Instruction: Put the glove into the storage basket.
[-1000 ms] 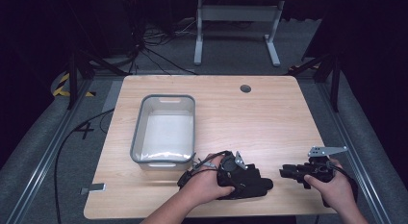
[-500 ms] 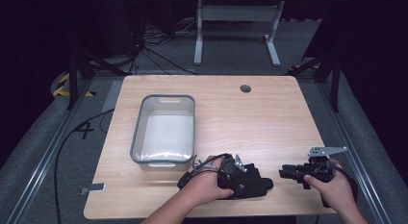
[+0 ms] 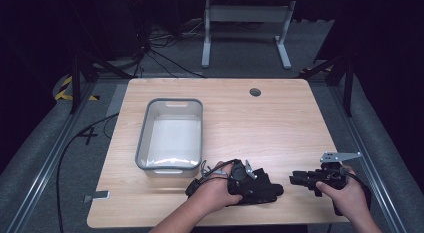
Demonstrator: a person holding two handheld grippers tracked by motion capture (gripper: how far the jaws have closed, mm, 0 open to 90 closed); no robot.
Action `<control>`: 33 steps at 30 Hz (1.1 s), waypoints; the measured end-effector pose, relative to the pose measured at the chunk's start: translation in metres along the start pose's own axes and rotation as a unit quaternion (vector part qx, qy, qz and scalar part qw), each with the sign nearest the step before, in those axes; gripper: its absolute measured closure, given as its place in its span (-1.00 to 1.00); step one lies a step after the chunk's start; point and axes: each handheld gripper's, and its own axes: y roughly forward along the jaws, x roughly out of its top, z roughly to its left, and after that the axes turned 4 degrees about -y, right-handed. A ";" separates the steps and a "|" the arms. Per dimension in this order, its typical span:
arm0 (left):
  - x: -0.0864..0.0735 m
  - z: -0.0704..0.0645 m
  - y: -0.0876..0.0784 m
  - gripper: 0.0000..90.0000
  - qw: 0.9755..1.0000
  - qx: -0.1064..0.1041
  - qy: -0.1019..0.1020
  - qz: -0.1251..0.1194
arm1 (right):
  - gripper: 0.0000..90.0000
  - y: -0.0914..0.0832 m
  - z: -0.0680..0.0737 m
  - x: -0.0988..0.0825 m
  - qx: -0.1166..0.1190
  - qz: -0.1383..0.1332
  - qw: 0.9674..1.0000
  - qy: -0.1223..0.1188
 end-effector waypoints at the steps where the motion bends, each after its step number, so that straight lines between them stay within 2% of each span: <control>1: 0.000 0.001 0.000 0.17 1.000 0.000 -0.004 -0.003 | 0.47 0.000 0.000 0.000 0.000 -0.001 1.000 0.000; 5: -0.001 0.003 -0.002 0.38 1.000 0.002 -0.016 -0.008 | 0.47 0.001 0.000 0.001 0.001 0.000 1.000 -0.001; 8: 0.000 0.001 -0.002 0.47 1.000 0.008 -0.020 -0.002 | 0.47 0.002 0.000 0.001 0.002 0.000 1.000 0.000; 9: 0.003 0.000 -0.003 0.49 1.000 0.010 -0.024 0.006 | 0.48 0.001 -0.001 0.001 0.003 -0.001 1.000 0.001; 15: 0.006 0.001 -0.011 0.52 0.999 0.001 -0.041 0.009 | 0.48 0.001 -0.003 0.000 0.005 -0.002 1.000 0.004; 19: 0.009 -0.002 -0.030 0.52 0.999 -0.007 -0.048 0.002 | 0.48 -0.001 -0.003 -0.001 0.003 -0.004 1.000 0.006; 20: 0.009 -0.002 -0.030 0.52 0.999 -0.007 -0.048 0.002 | 0.48 -0.001 -0.004 -0.001 0.003 -0.005 1.000 0.005; 21: 0.010 -0.004 -0.038 0.52 0.998 -0.010 -0.056 -0.002 | 0.48 -0.001 -0.004 -0.001 0.003 -0.005 1.000 0.007; 29: 0.012 -0.008 -0.062 0.52 0.998 -0.013 -0.060 -0.014 | 0.48 -0.001 -0.002 0.000 0.004 -0.004 1.000 0.007; 30: 0.012 -0.009 -0.068 0.52 0.997 -0.018 -0.067 -0.023 | 0.48 -0.002 -0.003 0.000 0.004 -0.004 1.000 0.006; 33: 0.013 -0.010 -0.077 0.51 0.996 -0.025 -0.076 -0.028 | 0.48 -0.002 -0.003 -0.001 0.003 -0.006 1.000 0.010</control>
